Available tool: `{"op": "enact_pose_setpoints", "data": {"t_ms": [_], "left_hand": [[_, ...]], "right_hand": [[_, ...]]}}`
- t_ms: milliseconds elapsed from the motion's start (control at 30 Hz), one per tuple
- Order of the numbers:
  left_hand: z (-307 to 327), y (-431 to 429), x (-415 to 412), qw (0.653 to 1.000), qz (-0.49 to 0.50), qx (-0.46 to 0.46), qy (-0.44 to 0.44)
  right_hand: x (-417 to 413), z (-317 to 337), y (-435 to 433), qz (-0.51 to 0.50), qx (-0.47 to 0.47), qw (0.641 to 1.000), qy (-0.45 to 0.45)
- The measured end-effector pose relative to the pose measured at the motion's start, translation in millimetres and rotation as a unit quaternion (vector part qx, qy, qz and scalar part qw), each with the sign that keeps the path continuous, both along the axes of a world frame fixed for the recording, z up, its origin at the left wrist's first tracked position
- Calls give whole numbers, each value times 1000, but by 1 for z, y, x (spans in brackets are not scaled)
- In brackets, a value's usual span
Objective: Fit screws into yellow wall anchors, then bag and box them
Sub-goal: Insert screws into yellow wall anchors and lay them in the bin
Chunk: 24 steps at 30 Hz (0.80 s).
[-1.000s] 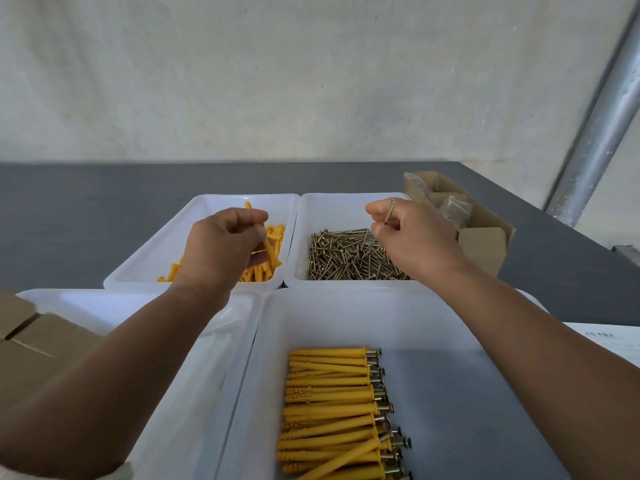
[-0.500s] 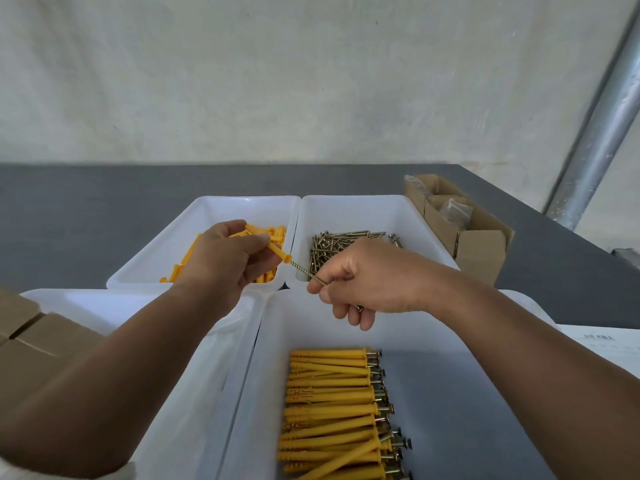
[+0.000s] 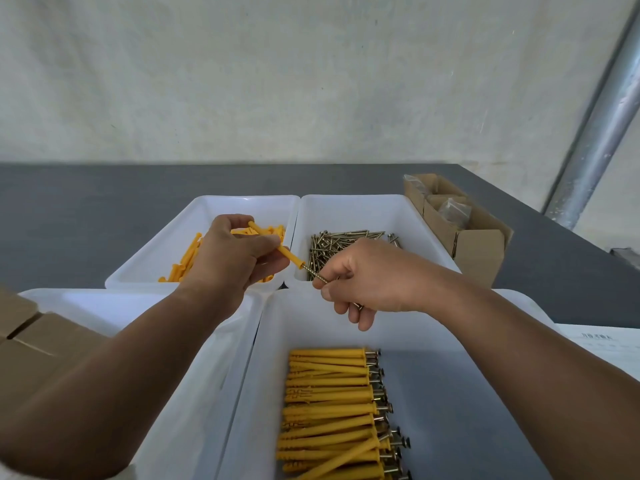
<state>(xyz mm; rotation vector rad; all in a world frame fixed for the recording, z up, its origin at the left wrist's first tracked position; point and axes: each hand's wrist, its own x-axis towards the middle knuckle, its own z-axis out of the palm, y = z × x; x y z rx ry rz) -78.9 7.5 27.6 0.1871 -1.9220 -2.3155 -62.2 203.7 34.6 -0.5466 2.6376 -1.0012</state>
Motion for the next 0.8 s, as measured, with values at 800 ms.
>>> {"op": "enact_pose_setpoints", "data": {"t_ms": [800], "left_hand": [[-1, 1, 7, 991, -36, -118, 46]], "right_hand": [[16, 11, -5, 42, 150, 986, -57]]}}
